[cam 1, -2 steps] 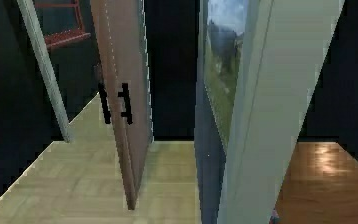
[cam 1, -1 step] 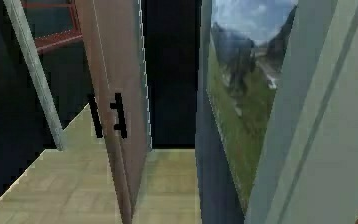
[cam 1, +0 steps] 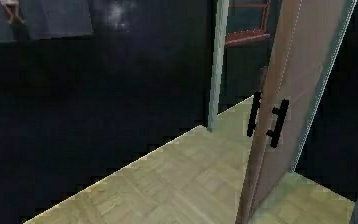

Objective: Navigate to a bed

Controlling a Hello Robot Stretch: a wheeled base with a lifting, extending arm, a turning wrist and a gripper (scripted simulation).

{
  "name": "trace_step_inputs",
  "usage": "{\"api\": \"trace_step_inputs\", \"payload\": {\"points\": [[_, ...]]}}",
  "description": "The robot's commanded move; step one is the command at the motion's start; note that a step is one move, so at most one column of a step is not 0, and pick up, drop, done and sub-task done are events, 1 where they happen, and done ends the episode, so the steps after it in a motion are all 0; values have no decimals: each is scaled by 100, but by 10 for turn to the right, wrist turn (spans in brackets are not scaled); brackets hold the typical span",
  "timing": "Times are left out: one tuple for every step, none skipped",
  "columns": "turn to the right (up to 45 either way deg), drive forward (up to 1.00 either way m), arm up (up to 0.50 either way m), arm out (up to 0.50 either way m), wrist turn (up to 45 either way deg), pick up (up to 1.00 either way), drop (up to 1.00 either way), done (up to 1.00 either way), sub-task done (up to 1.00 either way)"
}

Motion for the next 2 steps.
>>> {"api": "trace_step_inputs", "payload": {"points": [[-420,0,0,0,0,0,0,0,0],[0,25,0,0,0,0,0,0,0]]}}
